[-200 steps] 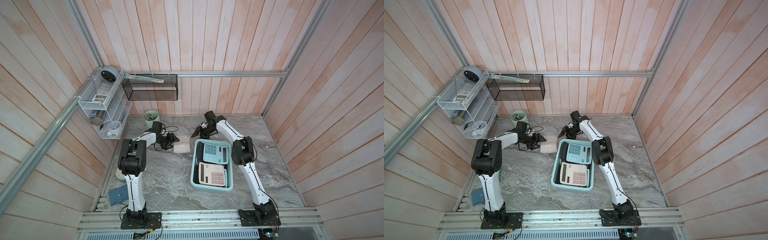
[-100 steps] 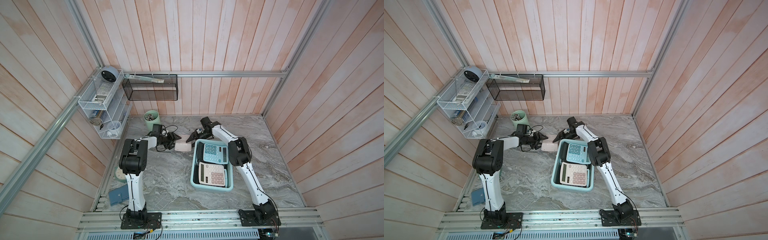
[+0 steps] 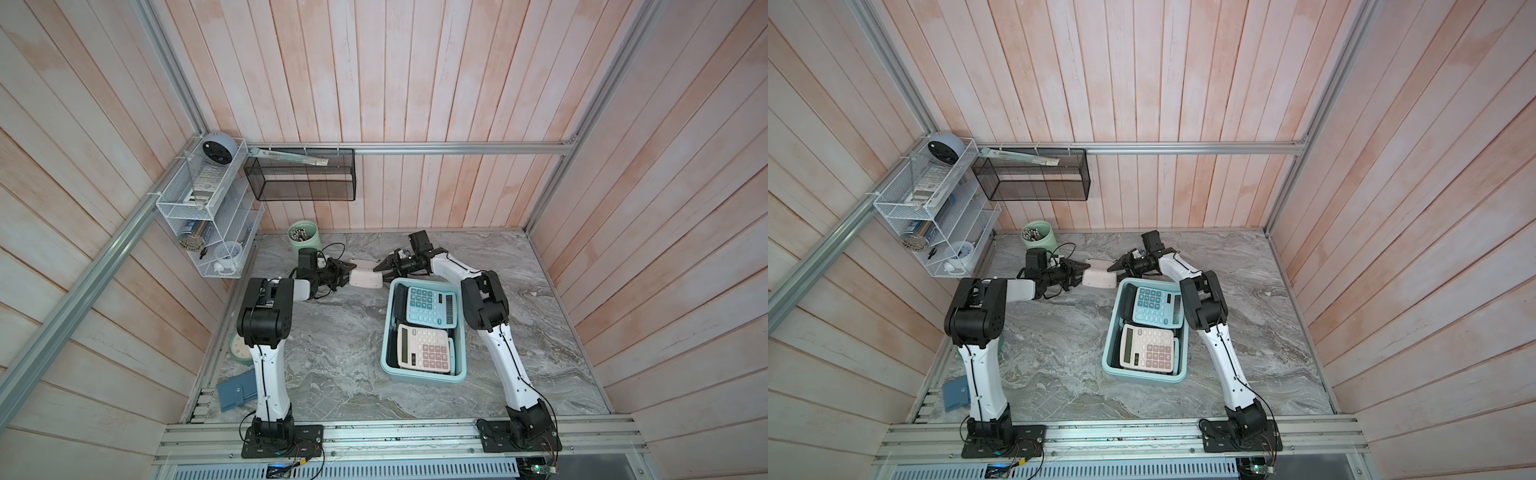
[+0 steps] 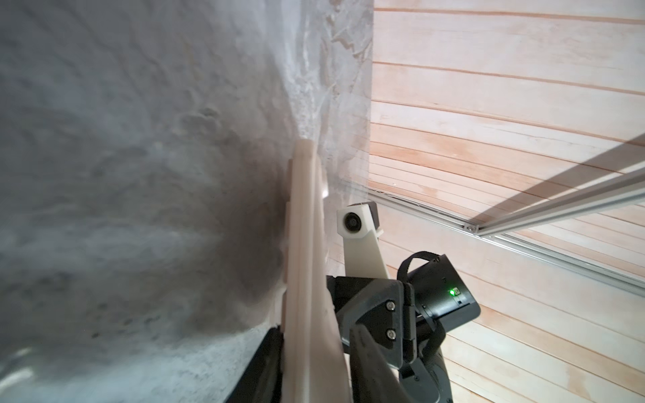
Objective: Put the calculator in the storage box
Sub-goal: Pick up the calculator at the center of the board.
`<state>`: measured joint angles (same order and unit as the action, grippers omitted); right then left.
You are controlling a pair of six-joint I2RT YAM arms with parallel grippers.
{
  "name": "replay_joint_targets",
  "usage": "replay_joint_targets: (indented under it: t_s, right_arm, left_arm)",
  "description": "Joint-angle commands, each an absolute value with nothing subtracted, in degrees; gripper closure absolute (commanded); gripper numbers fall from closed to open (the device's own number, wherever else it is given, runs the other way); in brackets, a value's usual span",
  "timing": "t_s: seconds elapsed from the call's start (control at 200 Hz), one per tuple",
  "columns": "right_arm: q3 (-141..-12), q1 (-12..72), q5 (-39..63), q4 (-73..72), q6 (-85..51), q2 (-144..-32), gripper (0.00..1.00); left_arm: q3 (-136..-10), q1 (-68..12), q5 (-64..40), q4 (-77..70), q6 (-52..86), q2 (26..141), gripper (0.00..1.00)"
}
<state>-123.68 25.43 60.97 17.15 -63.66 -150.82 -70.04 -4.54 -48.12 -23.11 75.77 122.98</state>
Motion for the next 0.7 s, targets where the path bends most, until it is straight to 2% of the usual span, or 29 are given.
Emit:
replay_joint_targets:
  t_s: [0.0, 0.09, 0.21, 0.565, 0.695]
  right_arm:
    - [-123.4, 27.5, 61.1, 11.4, -68.3, -149.2, 0.51]
    - [-124.0, 27.6, 61.9, 10.8, -69.1, -149.7, 0.51]
    - [-123.8, 27.6, 62.1, 10.7, -69.1, -149.4, 0.52]
    - [-123.5, 25.8, 57.8, 18.8, -58.5, -143.9, 0.49]
    - [-123.6, 25.1, 56.6, 21.4, -54.7, -141.3, 0.46]
  left_arm:
    - [-70.1, -7.2, -52.9, -32.0, 82.0, 121.6, 0.59]
    - [-69.7, -7.5, -53.2, -32.2, 82.1, 121.9, 0.53]
    - [-68.3, -7.6, -53.3, -33.8, 83.1, 122.0, 0.54]
    - [-67.2, -6.7, -52.6, -34.2, 86.3, 118.7, 0.86]
    - [-67.0, -6.4, -51.8, -34.7, 88.6, 116.7, 0.91]
